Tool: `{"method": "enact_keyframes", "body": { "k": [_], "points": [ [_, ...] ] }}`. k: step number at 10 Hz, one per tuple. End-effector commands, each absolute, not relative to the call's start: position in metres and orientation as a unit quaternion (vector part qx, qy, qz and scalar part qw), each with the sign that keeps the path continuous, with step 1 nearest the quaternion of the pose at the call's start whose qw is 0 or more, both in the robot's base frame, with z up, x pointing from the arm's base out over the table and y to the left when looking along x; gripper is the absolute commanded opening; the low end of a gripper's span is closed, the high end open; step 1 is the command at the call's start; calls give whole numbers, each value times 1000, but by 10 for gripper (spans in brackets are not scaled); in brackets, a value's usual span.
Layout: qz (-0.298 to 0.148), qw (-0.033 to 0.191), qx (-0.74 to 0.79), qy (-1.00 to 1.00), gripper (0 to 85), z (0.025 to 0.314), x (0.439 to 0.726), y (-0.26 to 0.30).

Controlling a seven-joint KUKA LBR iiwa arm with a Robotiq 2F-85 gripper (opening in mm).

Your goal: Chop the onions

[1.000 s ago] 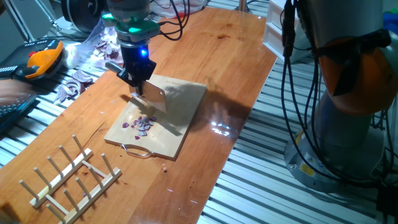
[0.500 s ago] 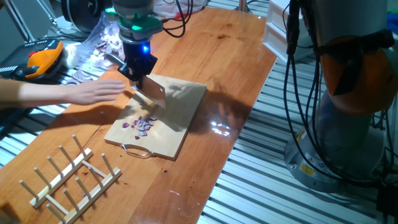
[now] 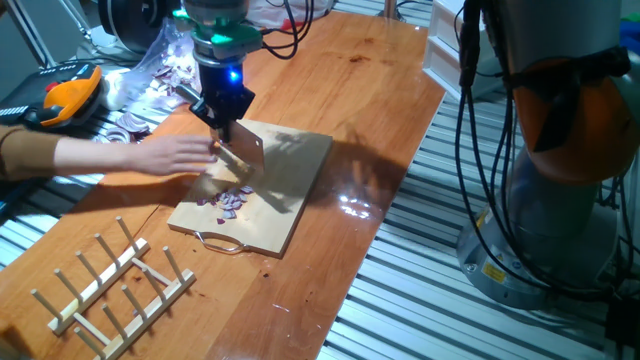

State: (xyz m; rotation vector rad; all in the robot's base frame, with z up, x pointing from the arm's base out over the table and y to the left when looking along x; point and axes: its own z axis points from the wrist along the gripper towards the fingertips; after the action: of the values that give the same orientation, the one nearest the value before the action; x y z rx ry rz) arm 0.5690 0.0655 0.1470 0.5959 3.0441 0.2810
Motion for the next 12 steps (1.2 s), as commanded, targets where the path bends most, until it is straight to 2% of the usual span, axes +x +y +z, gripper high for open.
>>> {"method": "enact_keyframes", "body": {
  "k": [1,5,7,12],
  "points": [
    [88,14,191,978,0,147,569,66],
    [93,2,199,976,0,151,564,66],
    [83,11,195,977,0,150,565,67],
    [89,-5,187,978,0,151,564,67]
  ]
}}
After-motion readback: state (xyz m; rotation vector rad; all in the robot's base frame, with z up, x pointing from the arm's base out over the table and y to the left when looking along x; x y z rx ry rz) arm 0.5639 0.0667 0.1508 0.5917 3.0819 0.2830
